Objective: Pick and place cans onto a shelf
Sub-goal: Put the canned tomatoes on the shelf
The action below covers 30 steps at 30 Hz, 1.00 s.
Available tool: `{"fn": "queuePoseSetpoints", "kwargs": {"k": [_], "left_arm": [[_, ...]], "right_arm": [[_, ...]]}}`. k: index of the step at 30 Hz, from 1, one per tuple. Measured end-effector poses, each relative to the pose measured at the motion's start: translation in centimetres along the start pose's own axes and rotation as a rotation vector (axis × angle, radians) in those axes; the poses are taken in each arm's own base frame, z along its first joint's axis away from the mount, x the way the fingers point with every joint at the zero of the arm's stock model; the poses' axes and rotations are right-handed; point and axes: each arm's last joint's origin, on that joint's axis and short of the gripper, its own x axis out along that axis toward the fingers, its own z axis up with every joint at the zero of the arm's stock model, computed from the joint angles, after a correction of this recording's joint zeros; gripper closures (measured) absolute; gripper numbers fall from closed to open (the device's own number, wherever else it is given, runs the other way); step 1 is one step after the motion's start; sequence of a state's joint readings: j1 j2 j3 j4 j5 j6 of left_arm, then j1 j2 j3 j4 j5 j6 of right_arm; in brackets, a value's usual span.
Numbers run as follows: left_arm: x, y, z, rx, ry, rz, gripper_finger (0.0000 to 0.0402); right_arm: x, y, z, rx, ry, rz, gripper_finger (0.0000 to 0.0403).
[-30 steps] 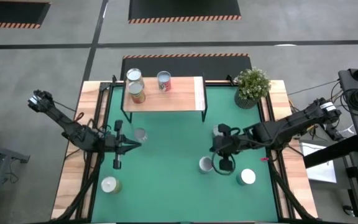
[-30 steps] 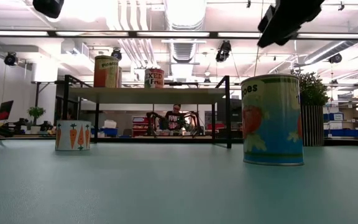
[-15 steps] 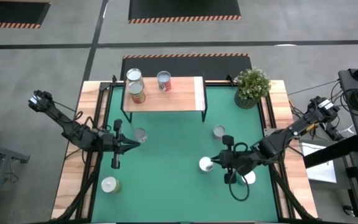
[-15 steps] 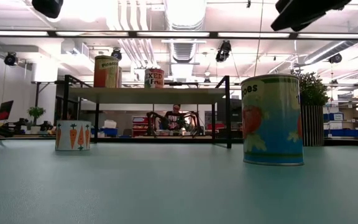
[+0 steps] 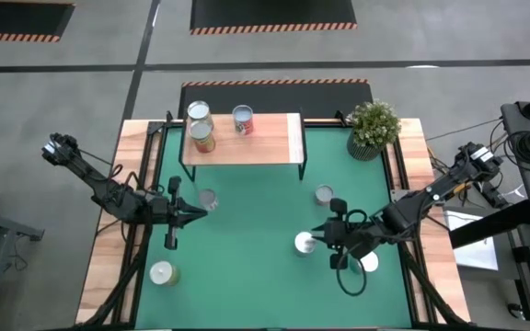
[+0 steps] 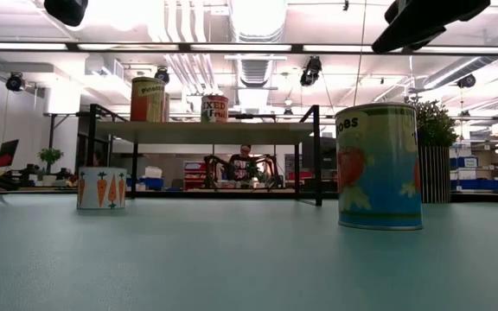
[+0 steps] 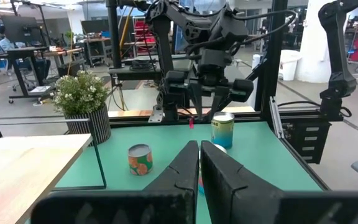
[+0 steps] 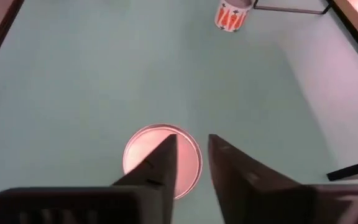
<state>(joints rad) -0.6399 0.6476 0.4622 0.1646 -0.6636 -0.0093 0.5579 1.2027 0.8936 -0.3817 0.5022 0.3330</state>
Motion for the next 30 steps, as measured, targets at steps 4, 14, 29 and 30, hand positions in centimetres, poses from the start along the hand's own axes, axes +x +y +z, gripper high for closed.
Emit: {"fn": "queuePoseSetpoints", "kwargs": {"k": [4, 14, 29, 30], "left_arm": [[0.0, 0.0, 0.0, 0.000, 0.000, 0.000, 0.0402], [0.0, 0.0, 0.0, -0.001, -0.001, 0.000, 0.0402], [0.0, 0.0, 0.0, 0.000, -0.001, 0.001, 0.0402], [0.0, 0.0, 0.0, -0.001, -0.001, 0.001, 0.0402]], "right_arm": [[1.0, 0.4, -0.4, 0.025, 0.030, -0.010, 0.0245], [4.1, 1.6, -2.2, 0.028, 0.138, -0.048, 0.0075], [3.7, 1.4, -1.6, 0.086, 0.131, 0.025, 0.0034], [3.5, 1.3, -1.5, 0.089, 0.125, 0.028, 0.0034]]}}
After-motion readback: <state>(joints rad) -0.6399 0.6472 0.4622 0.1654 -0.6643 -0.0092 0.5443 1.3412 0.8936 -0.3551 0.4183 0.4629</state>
